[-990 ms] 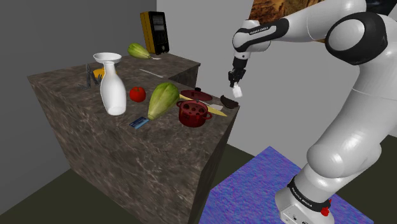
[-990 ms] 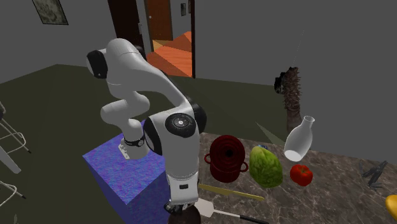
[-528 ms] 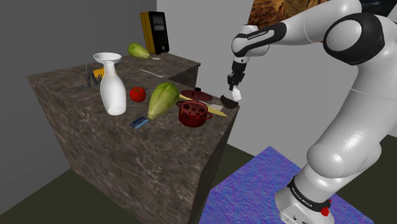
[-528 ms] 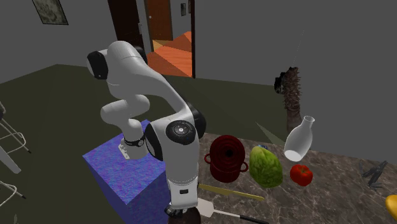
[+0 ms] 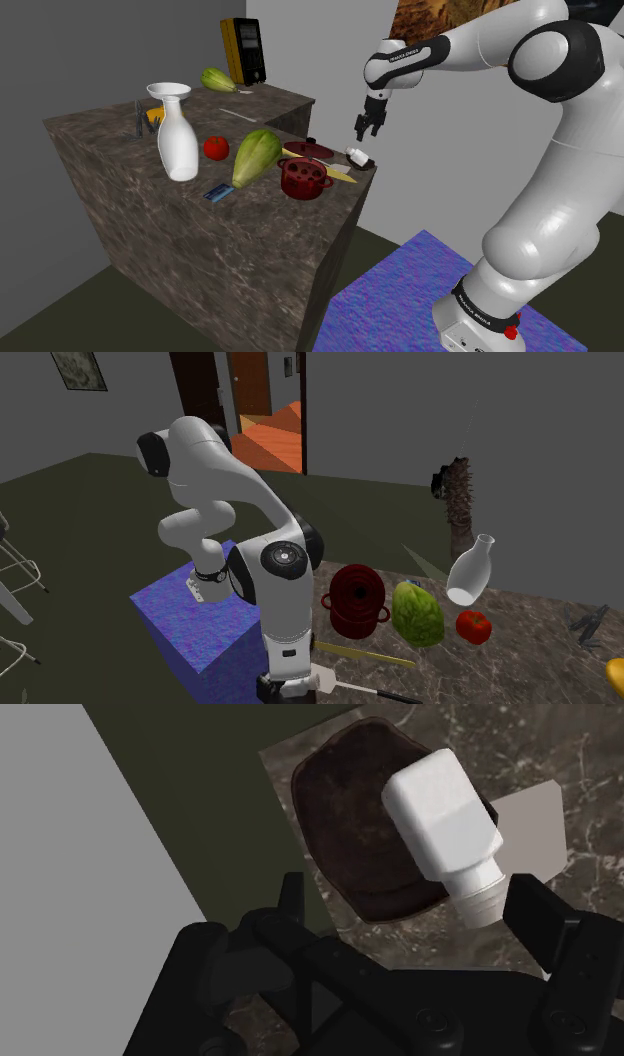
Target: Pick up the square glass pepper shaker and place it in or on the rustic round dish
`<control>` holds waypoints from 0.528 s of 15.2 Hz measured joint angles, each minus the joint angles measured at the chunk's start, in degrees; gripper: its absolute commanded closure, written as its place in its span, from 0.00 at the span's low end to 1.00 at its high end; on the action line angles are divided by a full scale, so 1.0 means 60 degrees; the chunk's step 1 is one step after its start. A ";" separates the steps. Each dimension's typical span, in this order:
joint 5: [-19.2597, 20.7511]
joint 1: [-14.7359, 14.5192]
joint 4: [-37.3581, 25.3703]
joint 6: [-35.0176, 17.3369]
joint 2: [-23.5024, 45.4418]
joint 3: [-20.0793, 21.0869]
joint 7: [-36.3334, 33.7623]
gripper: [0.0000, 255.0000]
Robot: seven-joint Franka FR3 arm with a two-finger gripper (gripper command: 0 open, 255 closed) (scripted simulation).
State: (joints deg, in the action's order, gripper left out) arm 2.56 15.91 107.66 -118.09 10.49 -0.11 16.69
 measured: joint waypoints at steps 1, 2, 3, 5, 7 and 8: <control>0.0000 0.0000 0.0000 0.0000 0.0000 0.0000 0.0000 0.00; 0.0000 0.0000 0.0000 0.0000 0.0000 0.0000 0.0000 0.00; -0.0003 -0.0007 -0.0091 0.0150 -0.0061 0.0005 -0.0005 0.00; -0.0012 -0.0006 -0.0344 0.0552 -0.0216 0.0006 0.0014 0.00; -0.0017 -0.0023 -0.0739 0.1011 -0.0288 0.0018 0.0005 0.00; -0.0018 -0.0024 -0.0764 0.1068 -0.0316 0.0019 0.0008 0.00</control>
State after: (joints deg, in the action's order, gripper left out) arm 2.45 15.77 103.07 -111.68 8.59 0.00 16.74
